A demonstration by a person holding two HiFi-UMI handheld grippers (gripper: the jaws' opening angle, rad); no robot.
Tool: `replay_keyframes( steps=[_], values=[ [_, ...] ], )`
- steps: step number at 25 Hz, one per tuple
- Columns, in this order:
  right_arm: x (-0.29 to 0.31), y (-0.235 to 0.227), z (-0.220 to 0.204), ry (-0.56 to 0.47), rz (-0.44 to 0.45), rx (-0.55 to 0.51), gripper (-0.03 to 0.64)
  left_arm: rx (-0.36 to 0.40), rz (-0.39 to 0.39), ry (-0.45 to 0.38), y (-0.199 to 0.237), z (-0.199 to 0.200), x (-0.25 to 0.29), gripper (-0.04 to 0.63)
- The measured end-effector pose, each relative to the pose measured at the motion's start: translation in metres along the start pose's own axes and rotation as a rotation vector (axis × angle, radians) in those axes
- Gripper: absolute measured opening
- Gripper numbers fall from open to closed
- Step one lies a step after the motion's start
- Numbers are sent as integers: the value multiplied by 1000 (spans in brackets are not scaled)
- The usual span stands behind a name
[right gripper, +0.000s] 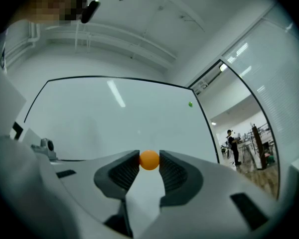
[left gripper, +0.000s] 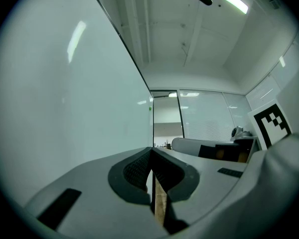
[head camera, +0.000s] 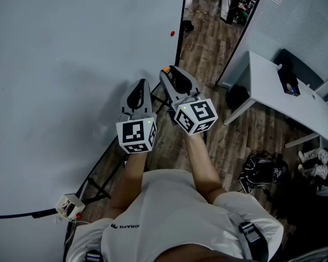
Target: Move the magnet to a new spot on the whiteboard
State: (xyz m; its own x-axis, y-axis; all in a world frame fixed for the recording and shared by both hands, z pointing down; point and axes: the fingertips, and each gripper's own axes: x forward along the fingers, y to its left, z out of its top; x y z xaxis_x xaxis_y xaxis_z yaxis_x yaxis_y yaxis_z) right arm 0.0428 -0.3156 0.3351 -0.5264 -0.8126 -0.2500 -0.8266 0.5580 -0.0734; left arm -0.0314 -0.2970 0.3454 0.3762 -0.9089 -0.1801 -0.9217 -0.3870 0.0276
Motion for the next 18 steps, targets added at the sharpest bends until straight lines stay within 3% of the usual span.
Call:
replay_keyframes(
  steps=[2, 6, 18],
  values=[
    [-3, 1, 3, -8, 8, 24, 132, 2, -1, -3, -1, 1, 0, 3],
    [-8, 6, 7, 10, -8, -64, 132, 8, 1, -10, -1, 5, -2, 3],
    [-14, 6, -1, 48, -30, -61, 132, 21, -9, -4, -4, 7, -6, 3]
  ],
)
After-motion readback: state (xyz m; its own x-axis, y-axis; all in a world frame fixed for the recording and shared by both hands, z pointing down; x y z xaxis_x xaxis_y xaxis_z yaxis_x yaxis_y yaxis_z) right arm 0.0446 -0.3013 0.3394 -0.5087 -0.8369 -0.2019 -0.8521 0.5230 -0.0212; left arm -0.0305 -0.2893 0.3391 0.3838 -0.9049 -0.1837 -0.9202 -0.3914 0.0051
